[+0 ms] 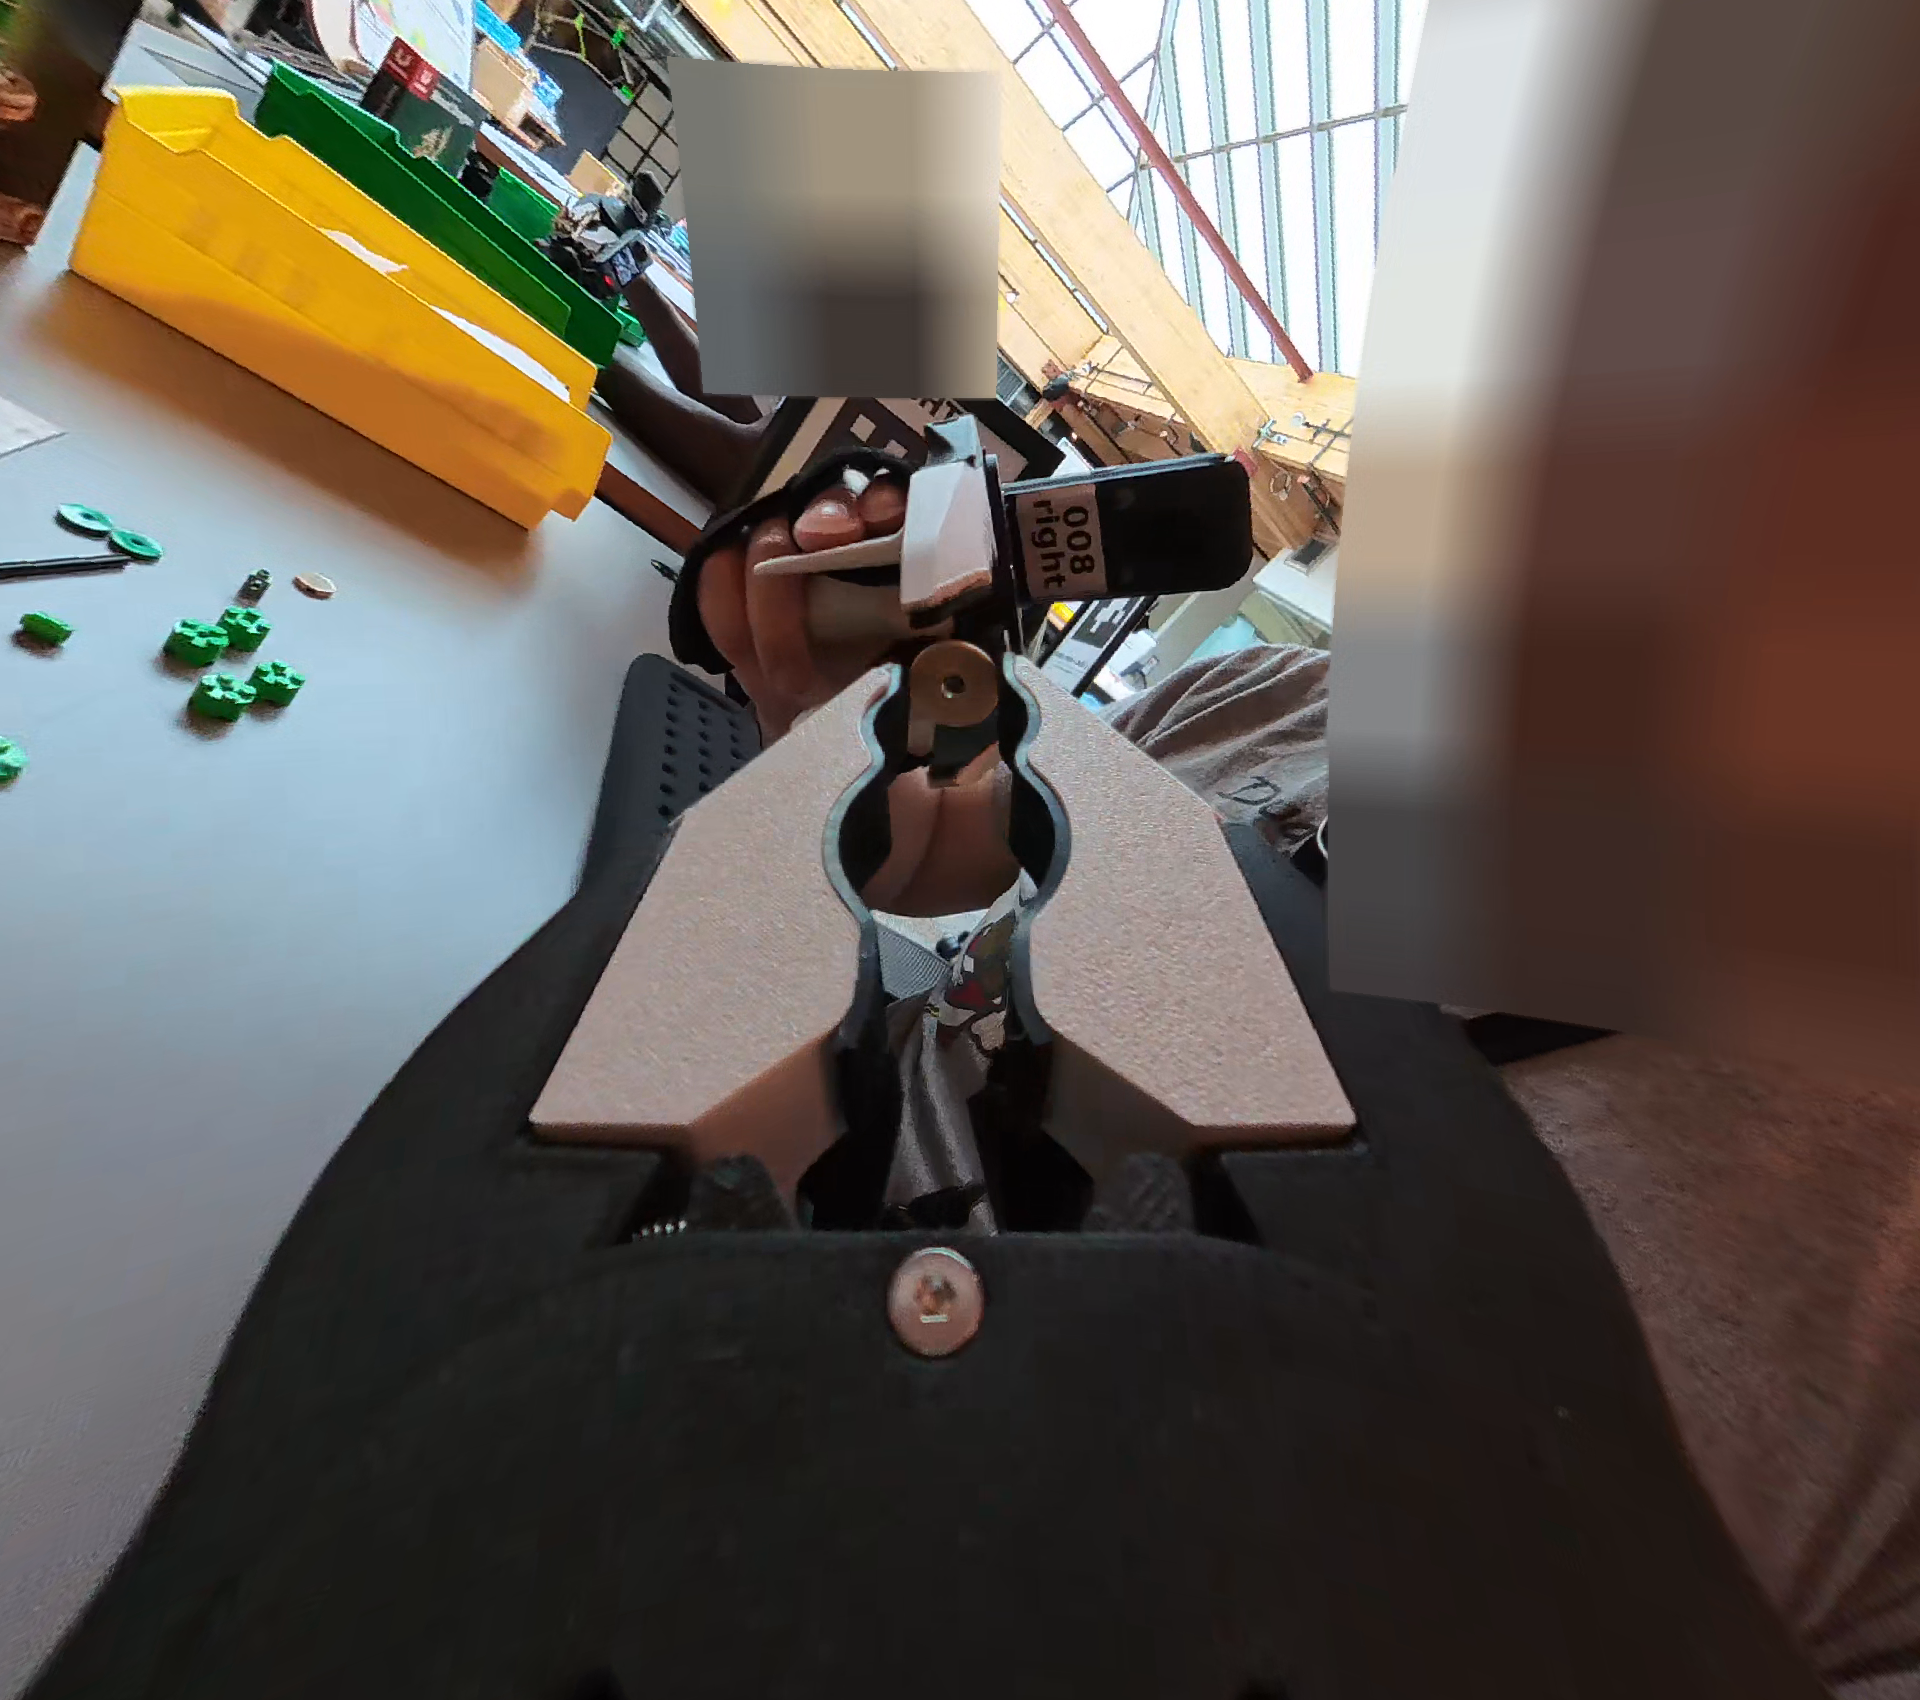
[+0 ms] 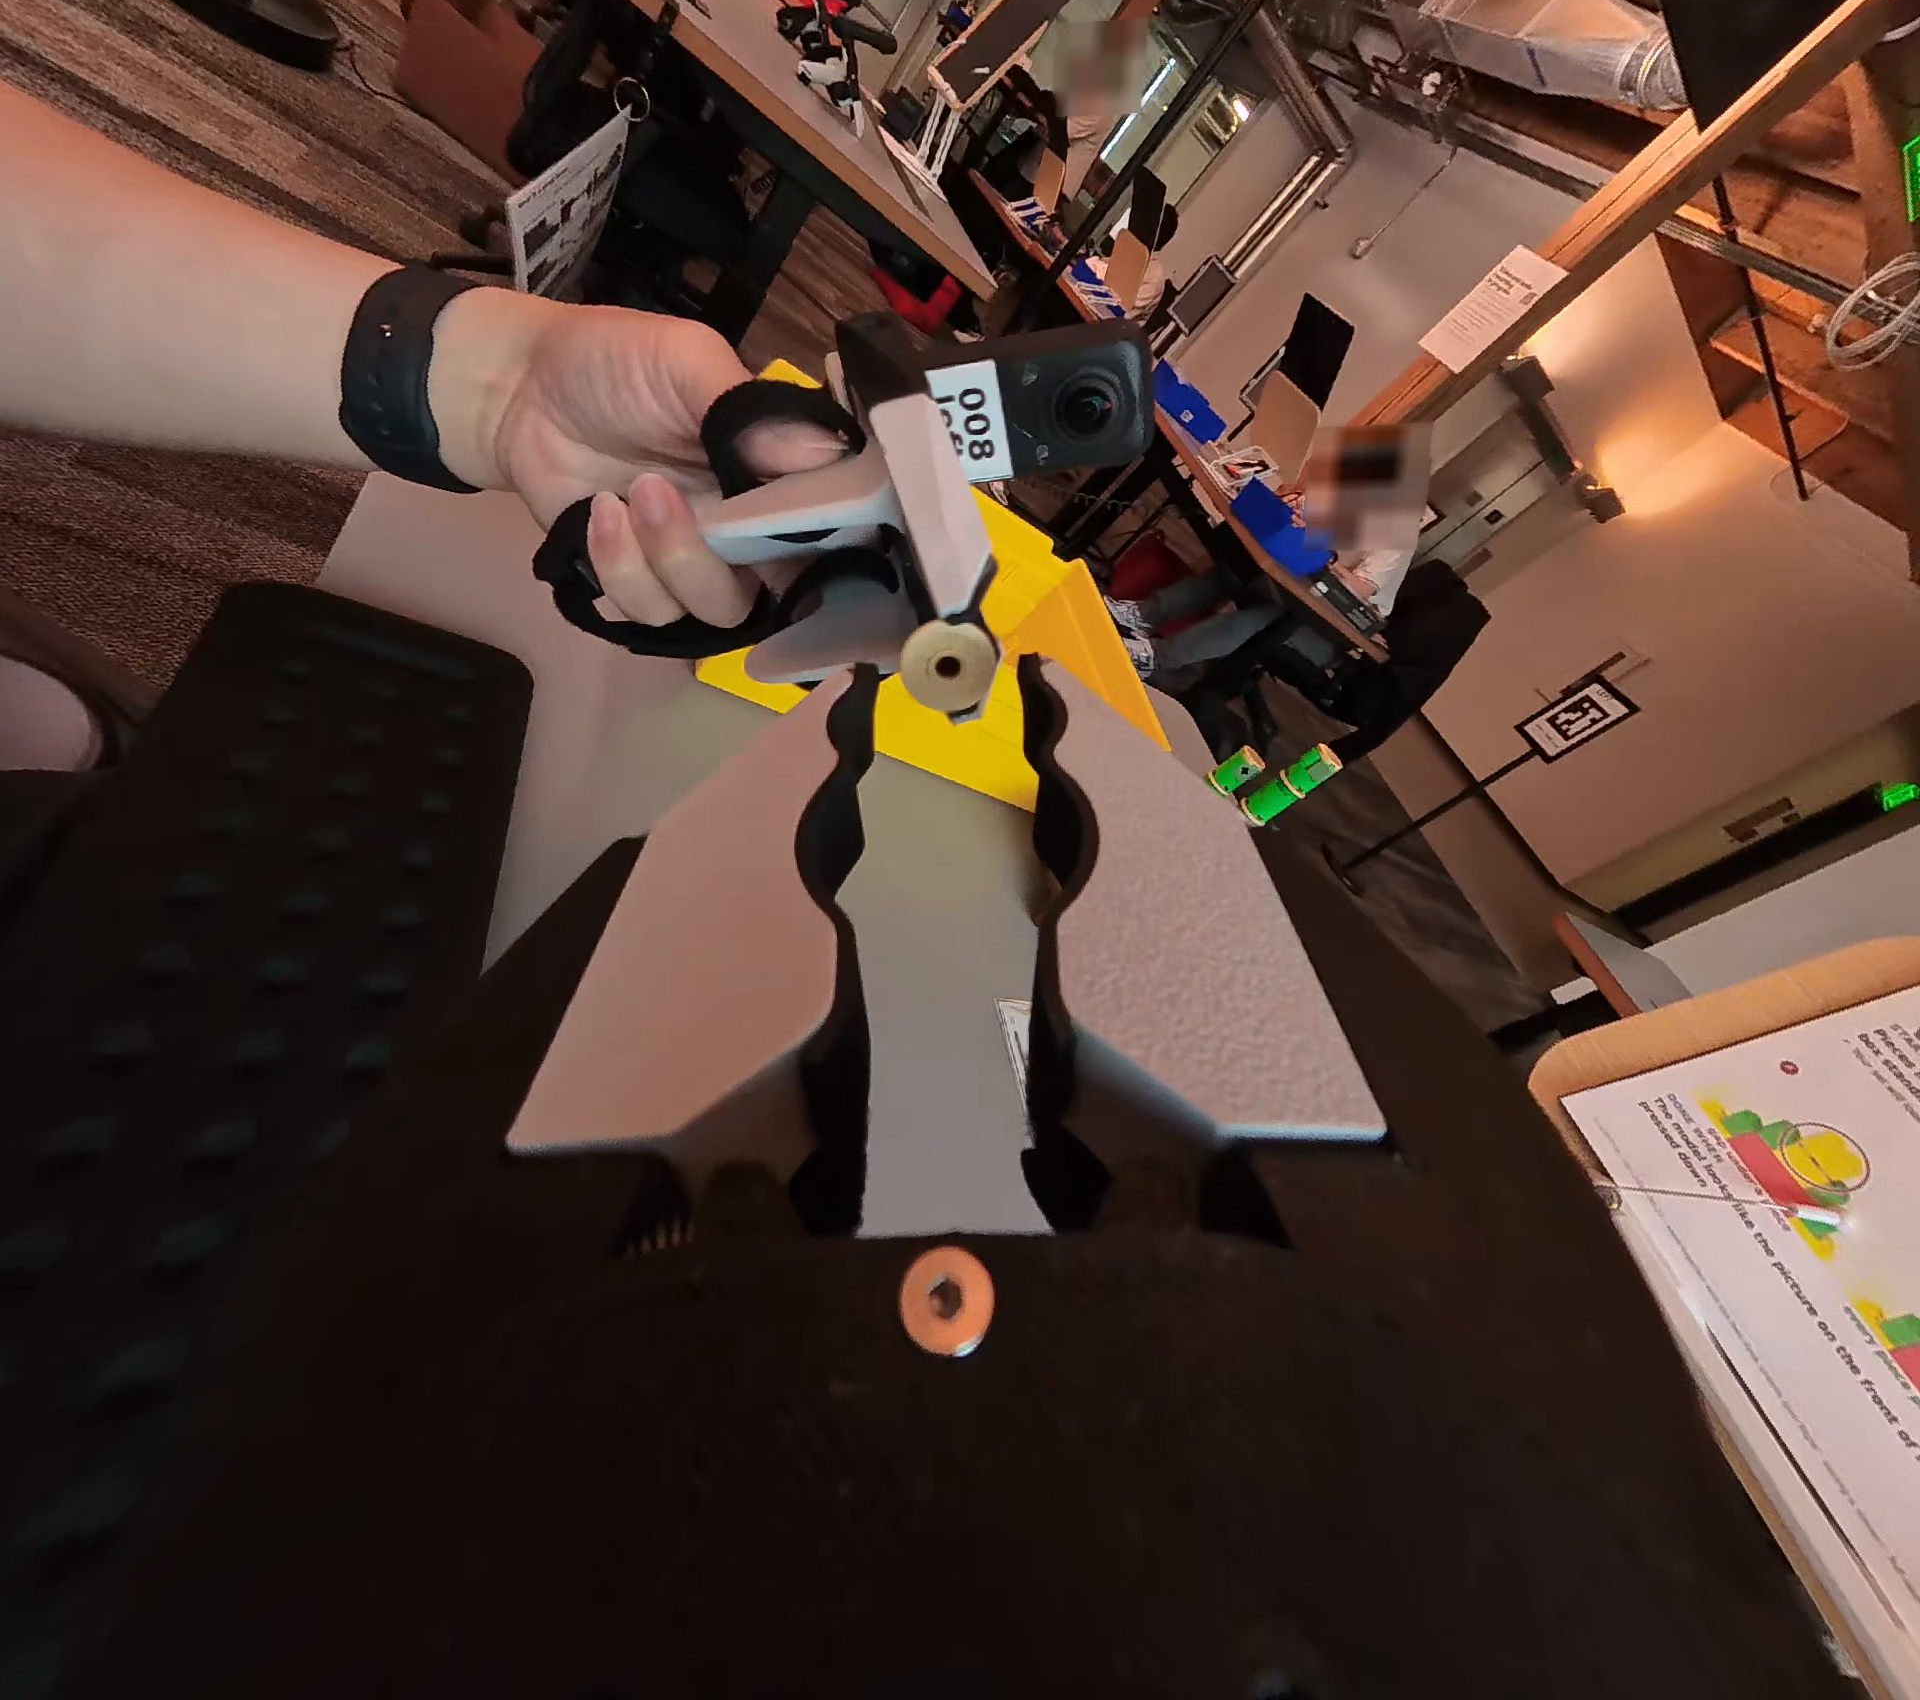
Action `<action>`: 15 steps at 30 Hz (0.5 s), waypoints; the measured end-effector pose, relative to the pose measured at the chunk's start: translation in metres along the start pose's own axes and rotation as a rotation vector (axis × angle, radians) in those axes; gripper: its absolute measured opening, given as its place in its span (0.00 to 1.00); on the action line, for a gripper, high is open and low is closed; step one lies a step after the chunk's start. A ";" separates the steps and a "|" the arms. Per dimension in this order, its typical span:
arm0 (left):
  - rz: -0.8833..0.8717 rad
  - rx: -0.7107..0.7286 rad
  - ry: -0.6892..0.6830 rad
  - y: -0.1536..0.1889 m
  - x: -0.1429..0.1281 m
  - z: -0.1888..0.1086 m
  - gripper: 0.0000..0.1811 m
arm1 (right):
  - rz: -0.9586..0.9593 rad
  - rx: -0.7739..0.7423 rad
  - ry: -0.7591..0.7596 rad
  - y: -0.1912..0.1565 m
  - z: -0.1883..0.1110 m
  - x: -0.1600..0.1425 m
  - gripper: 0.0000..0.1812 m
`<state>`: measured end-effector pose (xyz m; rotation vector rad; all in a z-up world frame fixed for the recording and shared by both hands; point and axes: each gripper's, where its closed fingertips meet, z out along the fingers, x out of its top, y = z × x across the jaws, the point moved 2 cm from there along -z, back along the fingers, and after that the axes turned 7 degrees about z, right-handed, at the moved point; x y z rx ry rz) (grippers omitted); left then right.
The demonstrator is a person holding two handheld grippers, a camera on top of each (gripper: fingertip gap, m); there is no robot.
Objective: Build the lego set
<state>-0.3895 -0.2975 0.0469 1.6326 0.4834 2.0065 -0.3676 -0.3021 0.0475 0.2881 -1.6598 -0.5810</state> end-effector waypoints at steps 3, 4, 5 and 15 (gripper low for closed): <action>0.013 0.009 -0.028 0.001 -0.004 0.006 0.08 | -0.007 0.019 0.015 -0.004 -0.006 0.004 0.09; 0.017 0.011 -0.032 0.001 -0.005 0.007 0.08 | -0.001 0.023 0.012 -0.004 -0.007 0.004 0.09; 0.026 0.024 -0.035 0.000 -0.006 0.008 0.08 | 0.007 0.026 0.004 -0.005 -0.008 0.002 0.09; 0.152 0.296 -0.107 -0.007 -0.019 -0.026 0.22 | 0.456 -0.027 -0.955 0.061 -0.184 -0.187 0.09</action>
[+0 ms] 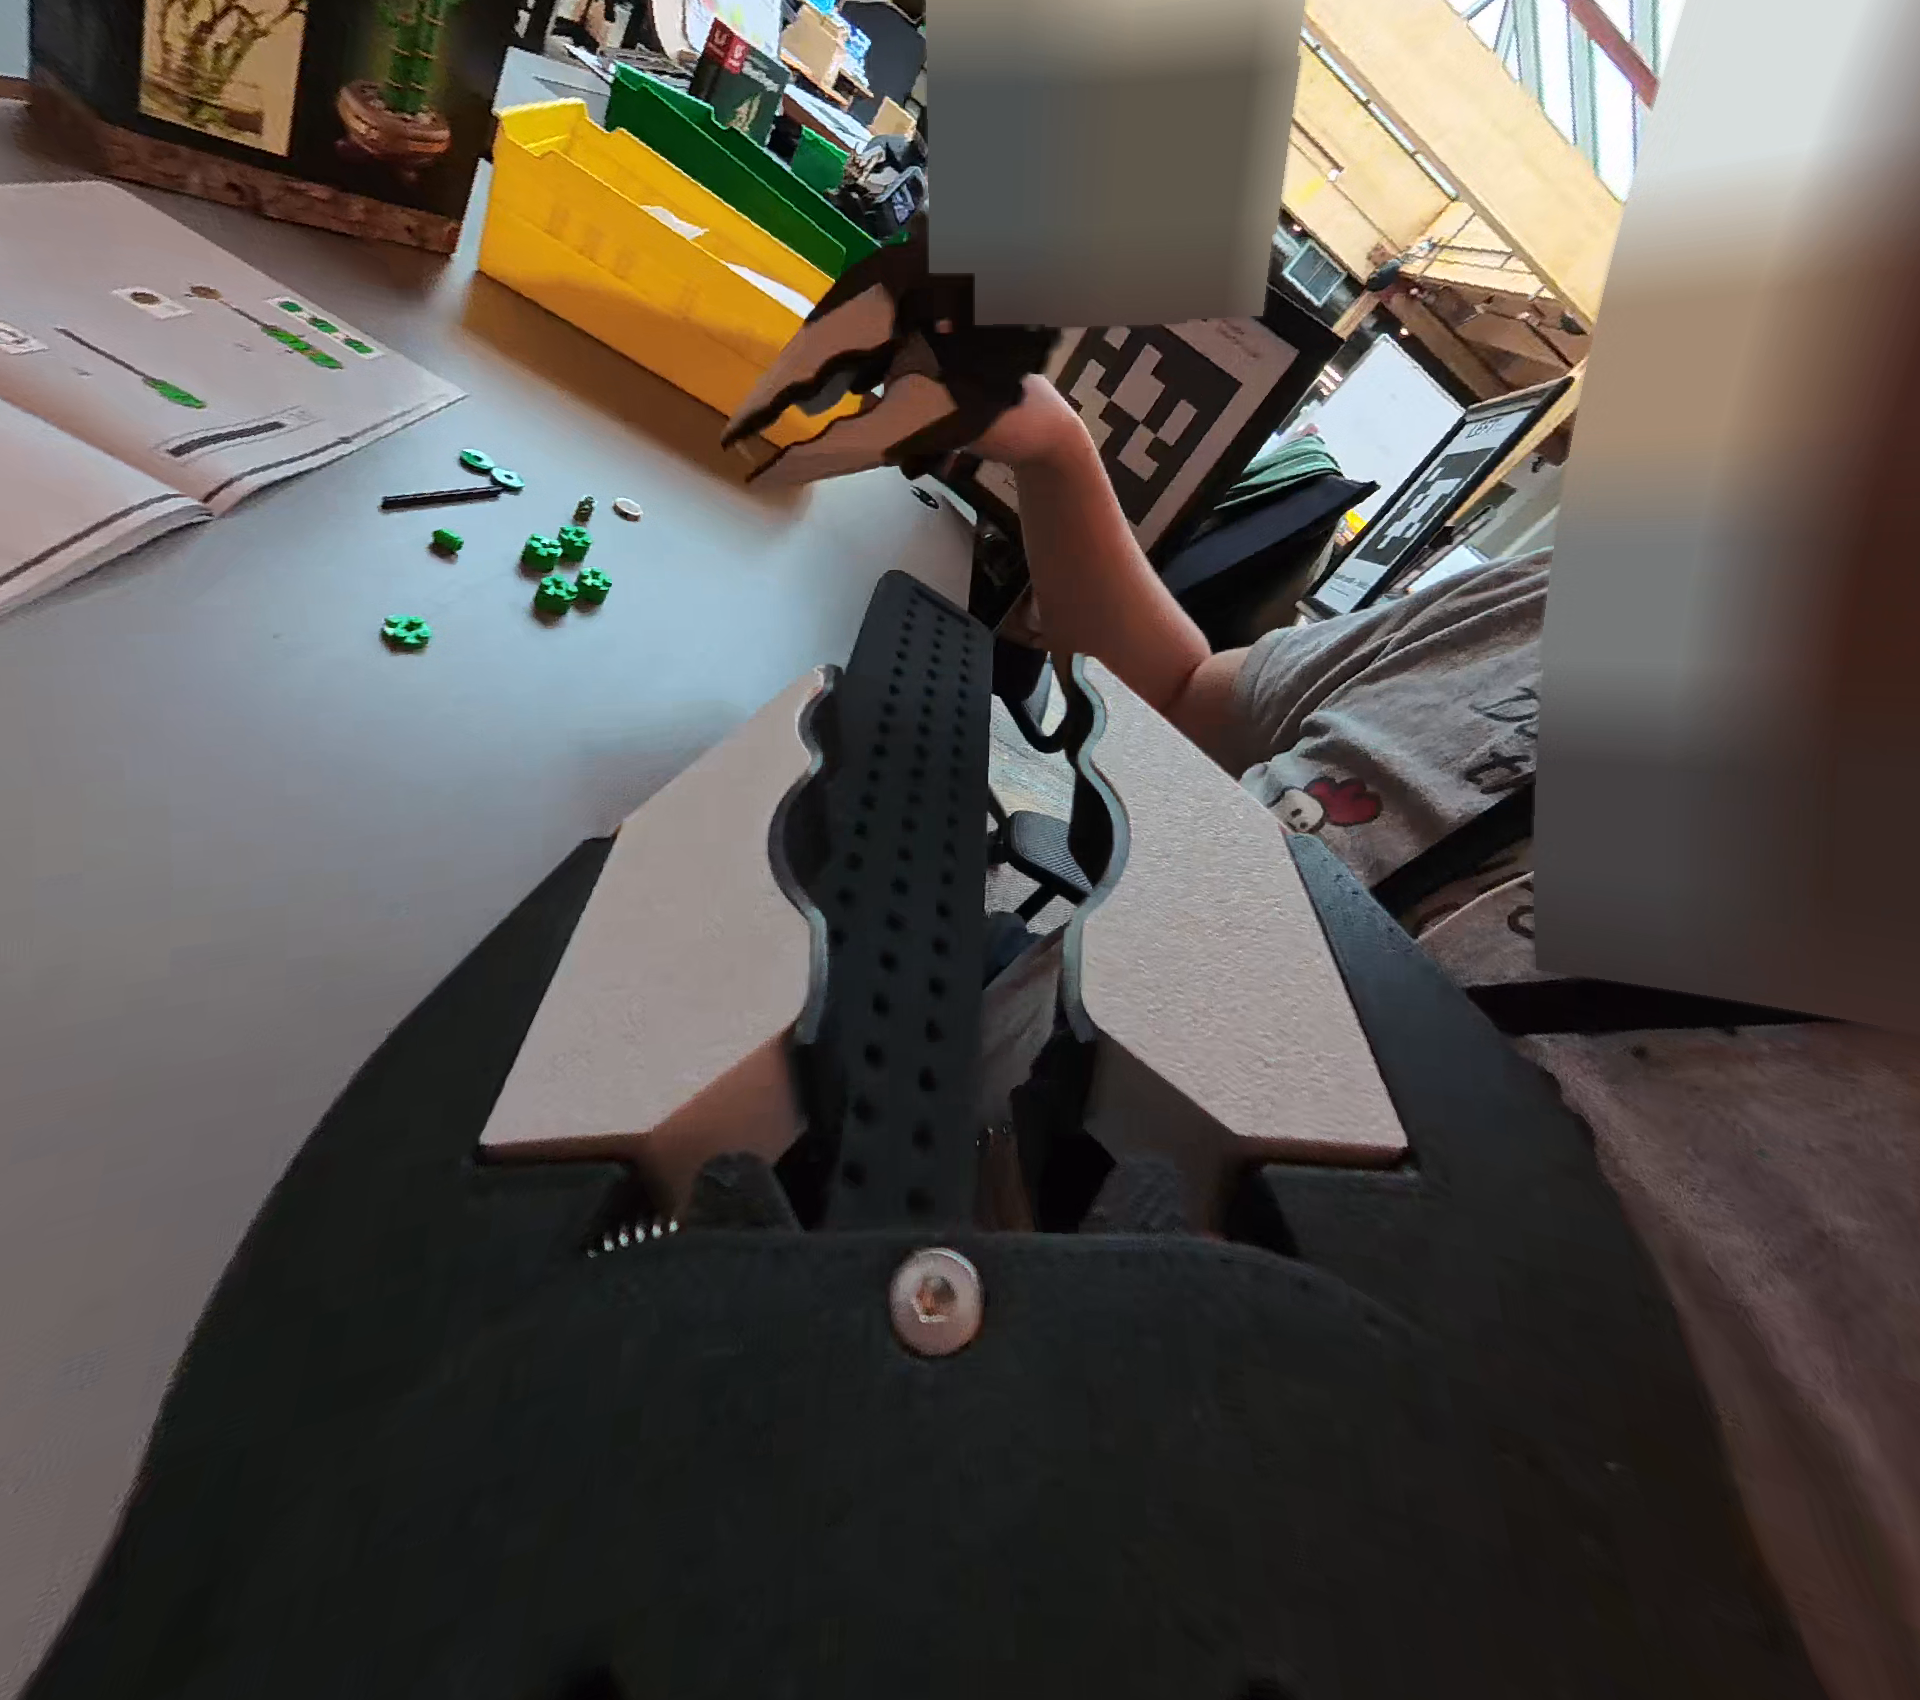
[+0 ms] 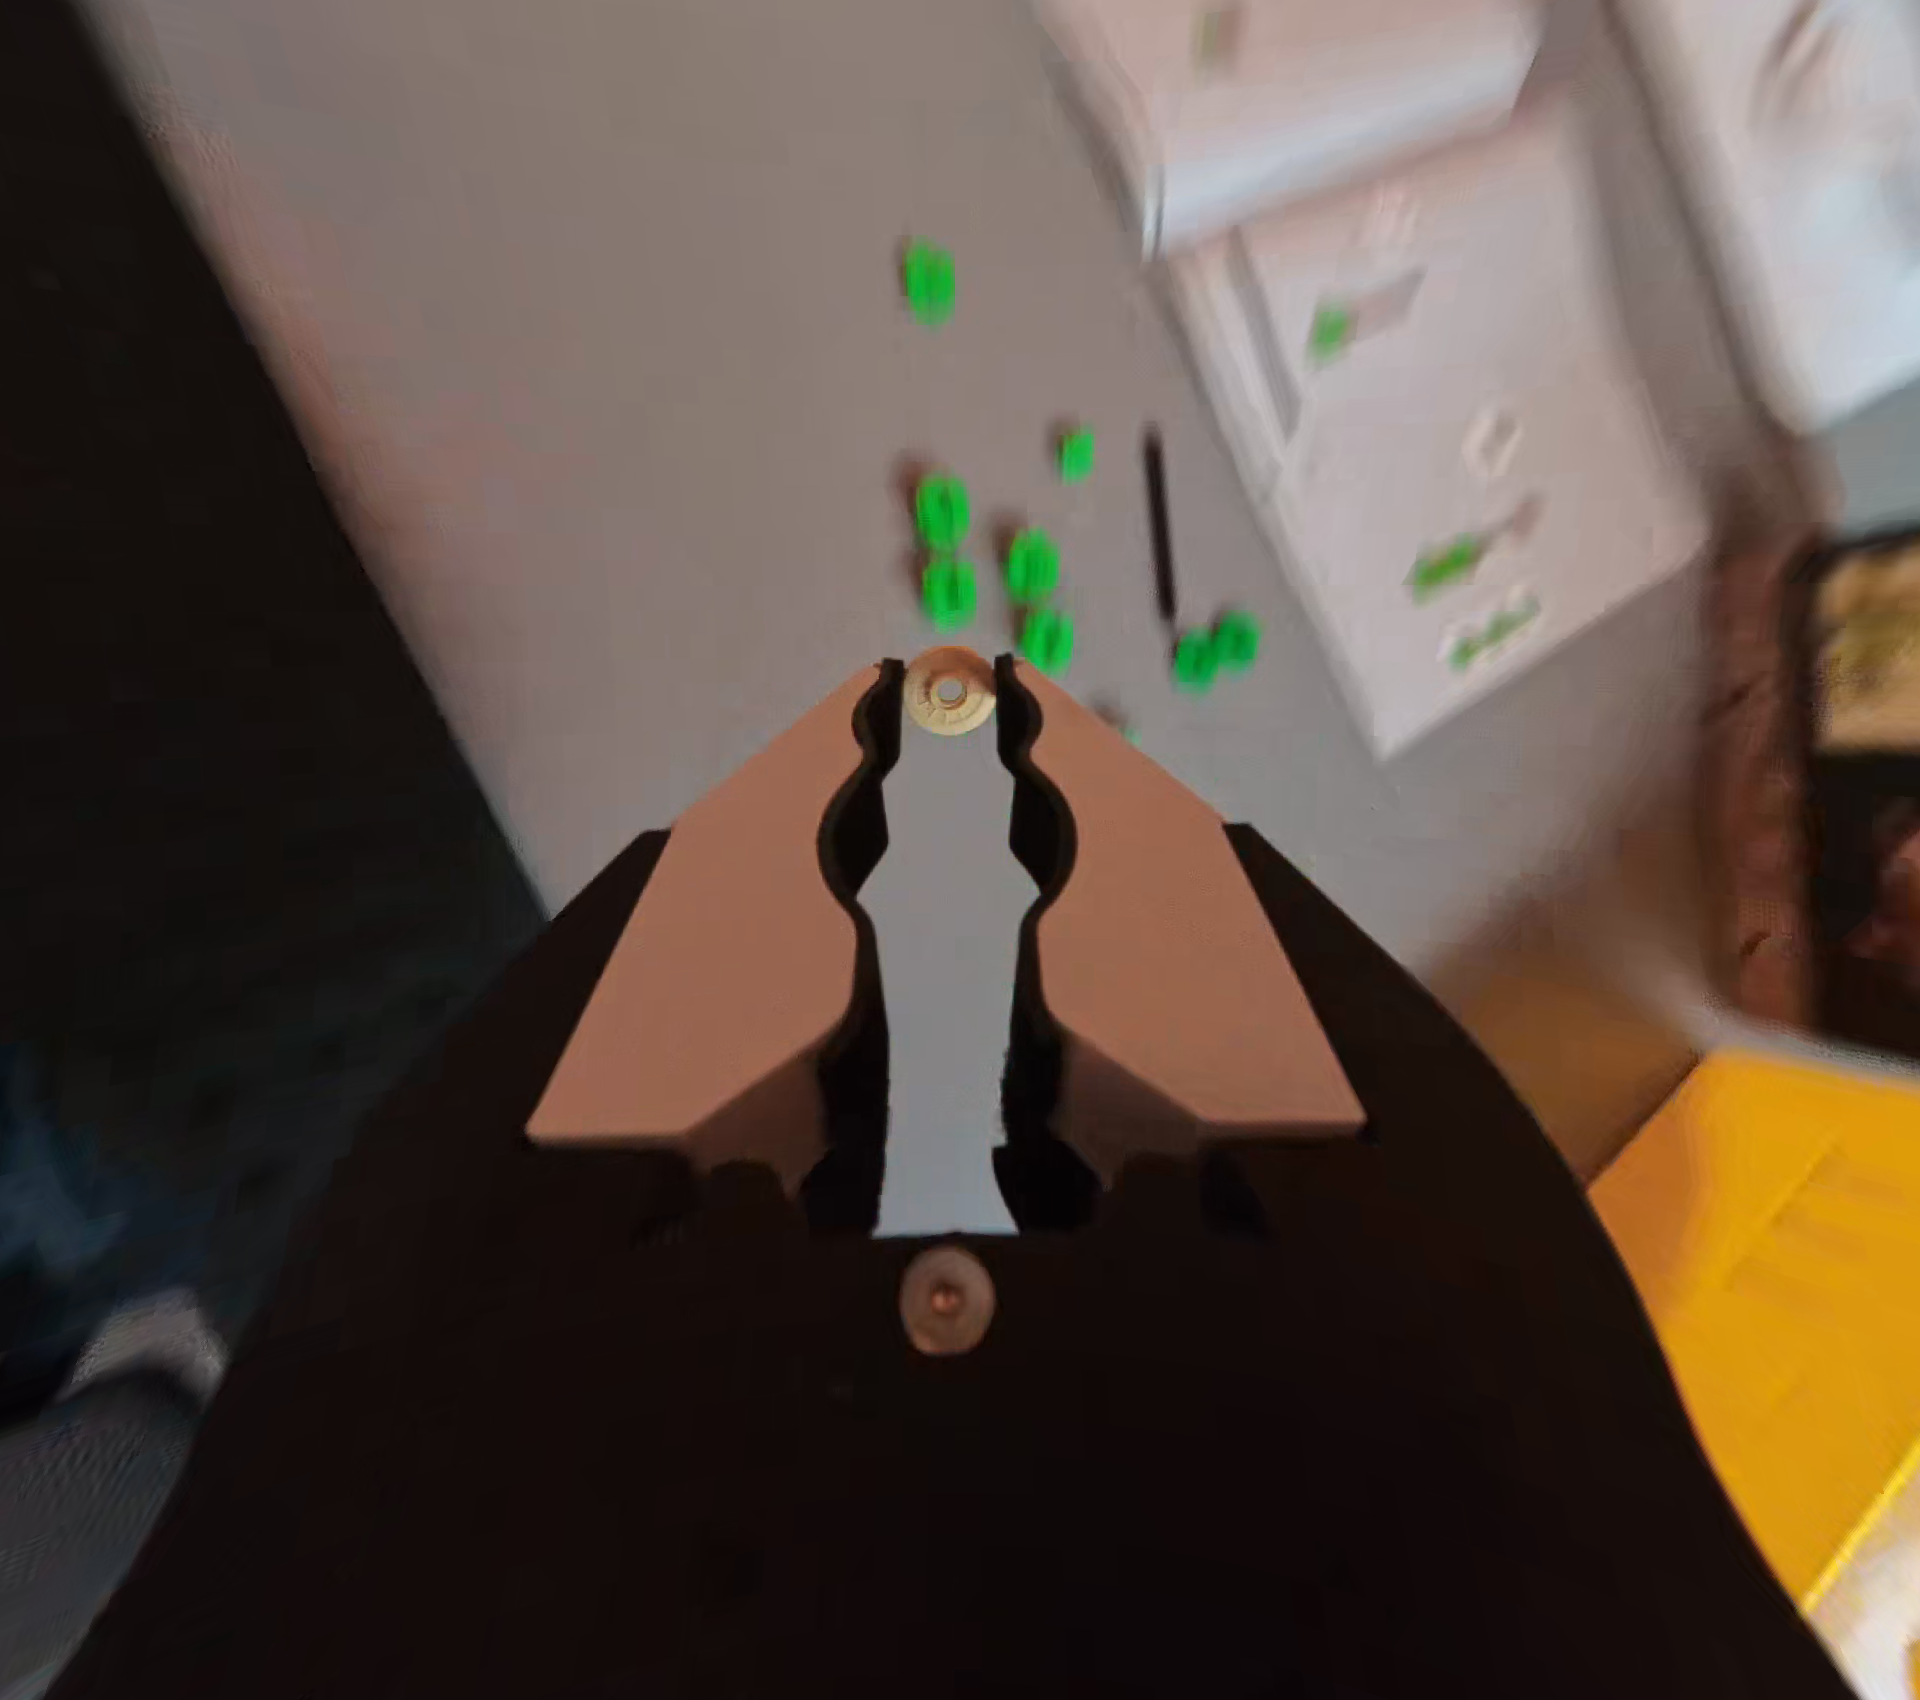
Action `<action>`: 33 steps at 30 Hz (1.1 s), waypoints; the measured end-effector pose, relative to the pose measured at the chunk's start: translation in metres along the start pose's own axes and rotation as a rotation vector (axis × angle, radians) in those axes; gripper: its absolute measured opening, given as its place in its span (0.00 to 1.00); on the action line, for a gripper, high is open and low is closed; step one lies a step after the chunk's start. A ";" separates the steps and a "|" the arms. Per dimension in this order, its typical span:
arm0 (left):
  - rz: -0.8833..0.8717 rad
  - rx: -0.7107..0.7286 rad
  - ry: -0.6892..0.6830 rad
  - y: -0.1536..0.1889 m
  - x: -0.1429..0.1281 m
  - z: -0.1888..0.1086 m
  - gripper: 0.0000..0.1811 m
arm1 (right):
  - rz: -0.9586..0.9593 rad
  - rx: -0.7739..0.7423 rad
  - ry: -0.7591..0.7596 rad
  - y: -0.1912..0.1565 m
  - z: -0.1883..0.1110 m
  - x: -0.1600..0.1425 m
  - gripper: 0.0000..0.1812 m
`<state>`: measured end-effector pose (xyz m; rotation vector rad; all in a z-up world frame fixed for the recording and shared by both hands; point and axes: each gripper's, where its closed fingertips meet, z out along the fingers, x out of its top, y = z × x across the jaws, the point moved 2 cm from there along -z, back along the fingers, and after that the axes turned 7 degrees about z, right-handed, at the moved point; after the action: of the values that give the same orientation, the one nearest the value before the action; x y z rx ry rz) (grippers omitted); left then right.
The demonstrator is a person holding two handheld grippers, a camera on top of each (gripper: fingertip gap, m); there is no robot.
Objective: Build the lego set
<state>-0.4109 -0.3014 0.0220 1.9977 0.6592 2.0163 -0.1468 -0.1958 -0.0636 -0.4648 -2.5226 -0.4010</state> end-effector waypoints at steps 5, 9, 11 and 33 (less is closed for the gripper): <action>0.037 0.046 0.006 0.004 0.007 -0.016 0.21 | 0.045 0.087 -0.268 0.014 0.023 -0.071 0.10; 0.069 0.074 0.012 0.010 0.013 -0.024 0.20 | 0.040 0.125 -0.368 0.017 0.032 -0.083 0.10; 0.081 0.087 0.010 0.012 0.015 -0.028 0.20 | 0.031 0.133 -0.386 0.019 0.035 -0.083 0.10; 0.105 0.130 -0.024 0.016 0.008 -0.037 0.19 | -0.066 0.272 -0.519 0.034 0.051 -0.078 0.10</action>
<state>-0.4450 -0.3172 0.0379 2.1695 0.7113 2.0537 -0.0943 -0.1656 -0.1418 -0.4184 -3.0387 0.0571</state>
